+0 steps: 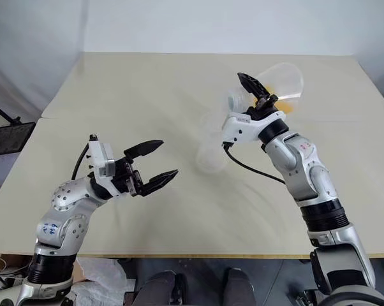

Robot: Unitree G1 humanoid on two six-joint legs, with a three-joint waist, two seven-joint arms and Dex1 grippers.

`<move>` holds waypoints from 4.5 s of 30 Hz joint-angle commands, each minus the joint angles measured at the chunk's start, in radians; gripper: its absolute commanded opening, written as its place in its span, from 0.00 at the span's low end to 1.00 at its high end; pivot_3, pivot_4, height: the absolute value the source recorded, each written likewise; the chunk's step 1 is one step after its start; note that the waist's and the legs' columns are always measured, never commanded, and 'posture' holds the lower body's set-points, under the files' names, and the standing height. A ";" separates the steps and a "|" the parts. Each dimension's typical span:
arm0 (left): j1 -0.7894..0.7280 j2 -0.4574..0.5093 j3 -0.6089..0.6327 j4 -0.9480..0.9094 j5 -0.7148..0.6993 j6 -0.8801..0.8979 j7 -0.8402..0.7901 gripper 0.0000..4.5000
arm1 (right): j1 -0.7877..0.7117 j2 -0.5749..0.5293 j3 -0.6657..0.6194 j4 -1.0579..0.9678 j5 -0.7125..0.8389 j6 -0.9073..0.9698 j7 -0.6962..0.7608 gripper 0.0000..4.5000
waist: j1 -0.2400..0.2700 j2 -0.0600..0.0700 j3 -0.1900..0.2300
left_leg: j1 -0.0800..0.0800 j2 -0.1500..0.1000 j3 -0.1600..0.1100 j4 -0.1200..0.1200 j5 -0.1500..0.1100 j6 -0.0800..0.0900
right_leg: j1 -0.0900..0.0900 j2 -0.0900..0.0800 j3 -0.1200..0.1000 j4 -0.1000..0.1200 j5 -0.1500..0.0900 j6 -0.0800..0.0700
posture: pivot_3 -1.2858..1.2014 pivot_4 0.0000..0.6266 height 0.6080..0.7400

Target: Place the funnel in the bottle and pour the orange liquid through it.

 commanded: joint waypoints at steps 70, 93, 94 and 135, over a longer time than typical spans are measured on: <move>-0.020 -0.046 -0.012 -0.005 0.048 -0.073 0.055 1.00 | -0.083 -0.068 0.052 0.027 -0.304 -0.089 -0.198 0.59 | -0.009 0.000 0.000 | 0.000 0.000 0.000 0.000 0.000 0.000 | 0.000 0.000 -0.001 0.000 0.000 0.000 | 0.52 0.24 1.00; -0.022 -0.052 -0.022 0.001 0.053 -0.092 0.067 1.00 | -0.092 -0.076 0.066 0.028 -0.356 -0.081 -0.251 0.59 | -0.020 0.000 0.000 | 0.000 0.000 -0.001 0.000 0.000 0.000 | 0.000 0.000 -0.001 0.000 0.000 0.000 | 0.52 0.24 1.00; -0.022 -0.053 -0.023 0.001 0.053 -0.092 0.068 1.00 | -0.094 -0.076 0.067 0.032 -0.357 -0.082 -0.253 0.59 | -0.021 0.000 0.000 | 0.000 0.000 -0.001 0.000 0.000 0.000 | 0.000 0.000 -0.001 0.000 0.000 0.000 | 0.52 0.24 1.00; -0.019 -0.070 -0.030 -0.002 0.062 -0.111 0.098 1.00 | -0.112 -0.088 0.099 0.062 -0.377 -0.084 -0.280 0.59 | -0.022 0.000 0.000 | 0.000 0.001 -0.001 0.000 0.000 -0.001 | 0.000 0.000 -0.001 0.000 0.000 0.000 | 0.52 0.24 1.00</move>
